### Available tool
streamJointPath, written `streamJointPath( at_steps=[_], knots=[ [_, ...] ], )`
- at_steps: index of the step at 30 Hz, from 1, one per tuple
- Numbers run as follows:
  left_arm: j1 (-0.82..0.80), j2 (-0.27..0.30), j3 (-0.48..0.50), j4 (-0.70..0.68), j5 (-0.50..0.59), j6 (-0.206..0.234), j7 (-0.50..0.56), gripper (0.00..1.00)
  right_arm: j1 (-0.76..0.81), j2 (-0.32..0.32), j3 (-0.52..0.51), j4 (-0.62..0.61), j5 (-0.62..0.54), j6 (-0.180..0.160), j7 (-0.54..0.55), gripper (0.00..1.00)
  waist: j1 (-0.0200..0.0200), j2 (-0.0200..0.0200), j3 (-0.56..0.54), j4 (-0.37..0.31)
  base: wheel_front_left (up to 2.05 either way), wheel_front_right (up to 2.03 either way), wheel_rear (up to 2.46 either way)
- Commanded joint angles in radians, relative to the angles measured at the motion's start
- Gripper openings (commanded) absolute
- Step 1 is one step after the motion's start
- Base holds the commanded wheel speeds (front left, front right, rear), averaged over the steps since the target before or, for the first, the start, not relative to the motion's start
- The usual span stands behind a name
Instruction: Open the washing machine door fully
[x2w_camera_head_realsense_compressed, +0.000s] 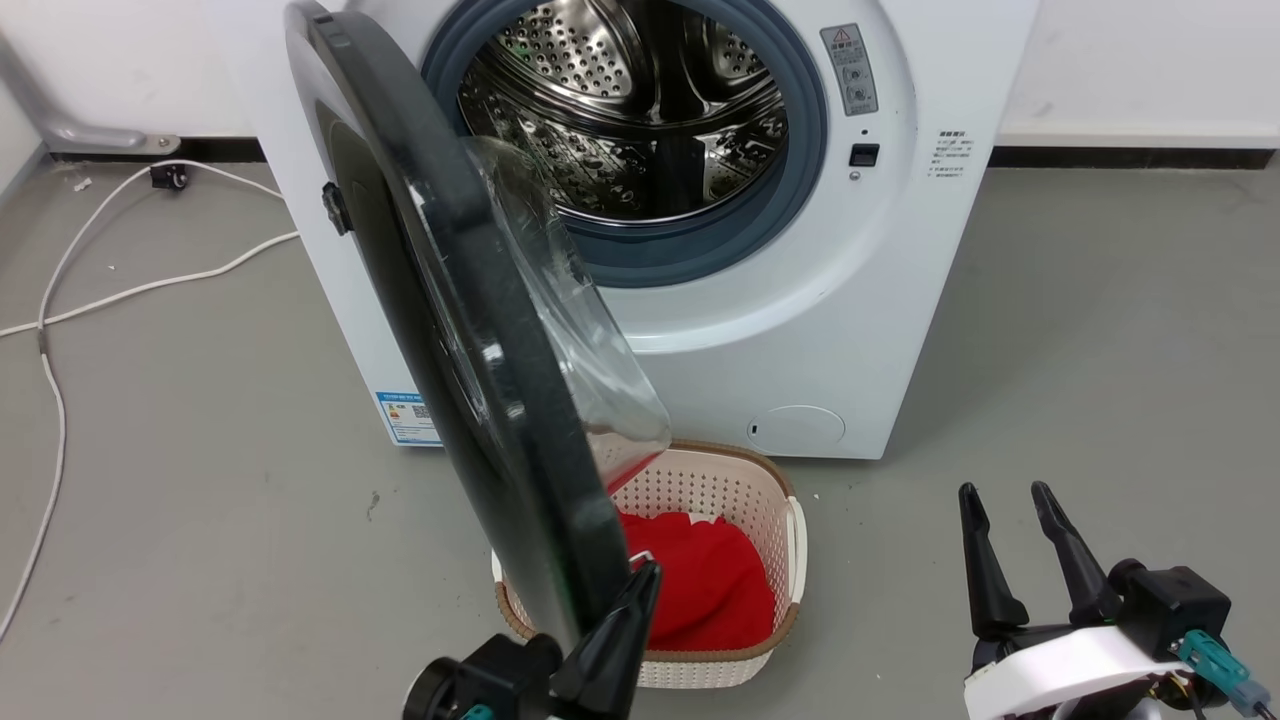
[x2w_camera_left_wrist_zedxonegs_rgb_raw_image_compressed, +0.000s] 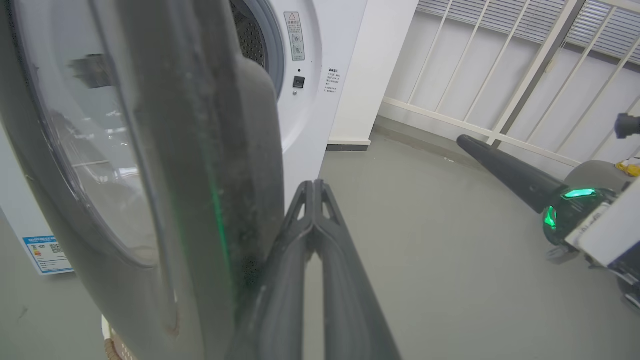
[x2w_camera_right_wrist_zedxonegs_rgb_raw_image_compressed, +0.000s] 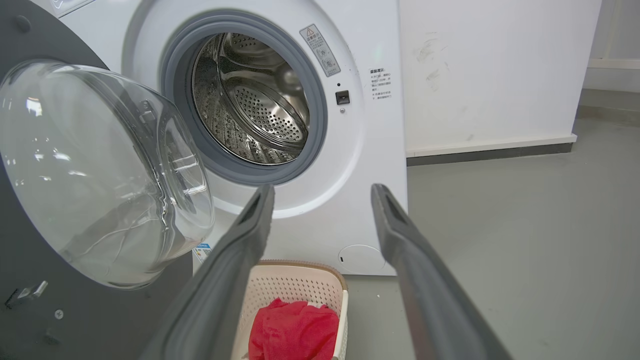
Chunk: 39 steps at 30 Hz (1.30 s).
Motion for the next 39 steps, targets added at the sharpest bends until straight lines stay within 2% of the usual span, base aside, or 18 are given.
streamJointPath(
  at_steps=[1, 9, 23, 31, 39],
  knots=[
    [0.013, 0.027, 0.031, 0.001, 0.005, 0.027, 0.002, 0.00, 0.012, 0.003, 0.002, 0.005, 0.007, 0.000, -0.002, 1.00, 0.0000, -0.0001, -0.004, 0.002, 0.00, 0.00, 0.00],
    [0.096, 0.056, 0.048, -0.071, 0.025, 0.076, -0.022, 0.00, 0.035, 0.003, -0.017, 0.011, 0.011, 0.000, -0.002, 1.00, 0.0000, -0.0001, -0.021, 0.041, 0.00, 0.00, 0.00],
    [0.190, 0.092, 0.153, -0.160, 0.026, 0.169, -0.047, 0.00, 0.037, 0.002, -0.030, 0.011, 0.019, 0.000, -0.002, 1.00, 0.0000, -0.0001, -0.018, 0.197, 0.00, 0.00, 0.00],
    [0.154, 0.131, 0.300, -0.114, -0.028, 0.154, -0.052, 0.00, 0.018, 0.002, -0.027, 0.002, 0.015, 0.000, -0.002, 1.00, 0.0000, -0.0001, -0.003, 0.243, 0.00, 0.00, 0.00],
    [0.061, 0.168, 0.502, 0.019, -0.054, 0.111, -0.053, 0.00, 0.011, 0.002, -0.024, 0.012, 0.008, 0.000, -0.002, 1.00, 0.0000, -0.0001, 0.007, 0.228, 0.00, 0.00, 0.00]
  ],
)
